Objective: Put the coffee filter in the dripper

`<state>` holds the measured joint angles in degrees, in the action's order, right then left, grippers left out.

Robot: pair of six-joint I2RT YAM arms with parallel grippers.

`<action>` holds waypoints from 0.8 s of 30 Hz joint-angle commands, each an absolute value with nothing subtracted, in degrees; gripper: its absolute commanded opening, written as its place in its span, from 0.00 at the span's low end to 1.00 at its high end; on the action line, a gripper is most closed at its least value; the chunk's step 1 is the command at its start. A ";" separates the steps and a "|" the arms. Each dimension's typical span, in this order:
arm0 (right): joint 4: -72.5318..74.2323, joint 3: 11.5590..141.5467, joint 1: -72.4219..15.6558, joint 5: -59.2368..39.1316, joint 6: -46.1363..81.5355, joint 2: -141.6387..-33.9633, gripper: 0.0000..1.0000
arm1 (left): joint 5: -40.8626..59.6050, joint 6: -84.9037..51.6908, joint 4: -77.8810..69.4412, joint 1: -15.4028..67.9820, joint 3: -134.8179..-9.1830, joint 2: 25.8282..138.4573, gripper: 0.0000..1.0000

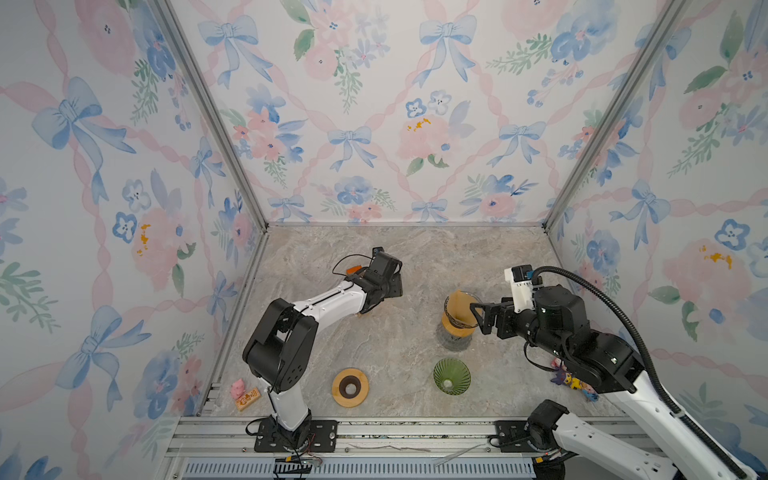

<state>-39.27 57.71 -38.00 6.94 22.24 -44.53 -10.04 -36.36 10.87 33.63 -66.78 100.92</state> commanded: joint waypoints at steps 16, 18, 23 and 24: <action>-40.40 56.74 -38.41 9.01 21.98 -45.03 0.97 | -11.45 -35.09 11.43 32.70 -72.01 108.80 0.45; -40.34 56.77 -38.41 9.05 21.96 -45.17 0.97 | -11.35 -35.02 11.39 32.71 -72.64 109.31 0.41; -40.43 57.04 -38.19 9.05 21.70 -45.60 0.97 | -11.36 -34.52 11.35 32.74 -73.21 109.48 0.34; -40.43 57.11 -38.18 9.05 21.59 -45.70 0.97 | -11.27 -34.25 11.42 32.79 -73.21 109.28 0.34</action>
<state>-39.46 57.34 -37.98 8.23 22.24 -45.47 -10.57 -35.59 10.85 33.17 -72.16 108.71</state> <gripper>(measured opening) 0.974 0.344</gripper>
